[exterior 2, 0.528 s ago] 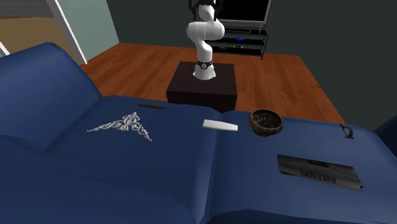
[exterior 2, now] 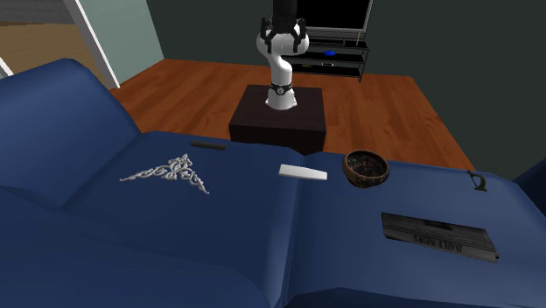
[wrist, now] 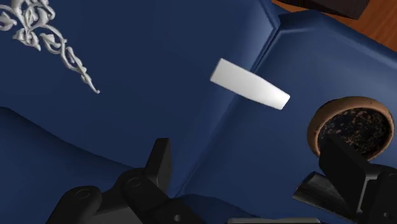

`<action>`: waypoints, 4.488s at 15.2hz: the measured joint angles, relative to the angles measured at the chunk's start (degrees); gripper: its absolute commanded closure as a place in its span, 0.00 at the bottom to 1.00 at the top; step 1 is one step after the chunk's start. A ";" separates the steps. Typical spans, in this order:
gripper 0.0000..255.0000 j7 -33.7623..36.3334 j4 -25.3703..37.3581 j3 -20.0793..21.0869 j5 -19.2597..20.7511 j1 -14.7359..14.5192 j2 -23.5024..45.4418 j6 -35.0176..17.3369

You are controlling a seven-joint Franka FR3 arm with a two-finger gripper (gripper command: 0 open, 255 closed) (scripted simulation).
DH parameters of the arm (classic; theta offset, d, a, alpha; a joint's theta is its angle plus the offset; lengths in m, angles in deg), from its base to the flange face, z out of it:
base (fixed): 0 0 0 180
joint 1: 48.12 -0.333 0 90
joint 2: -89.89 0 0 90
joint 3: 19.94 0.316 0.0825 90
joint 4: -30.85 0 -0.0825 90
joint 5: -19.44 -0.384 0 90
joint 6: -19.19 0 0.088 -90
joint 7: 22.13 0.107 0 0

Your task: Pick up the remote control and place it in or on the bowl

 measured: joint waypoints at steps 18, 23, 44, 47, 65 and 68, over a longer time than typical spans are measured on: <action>0.00 -25.56 -8.06 -3.23 0.81 -8.33 30.19 -35.42; 0.00 -32.63 -6.54 -2.77 0.35 -9.93 41.40 -44.19; 0.00 -45.28 5.70 -0.59 5.10 -12.15 75.58 -63.98; 0.00 -45.27 5.82 -0.61 5.11 -12.17 75.76 -64.07; 1.00 -45.49 4.44 -0.23 4.94 -11.83 72.27 -61.94; 1.00 -45.69 3.62 0.08 4.75 -11.56 69.76 -60.26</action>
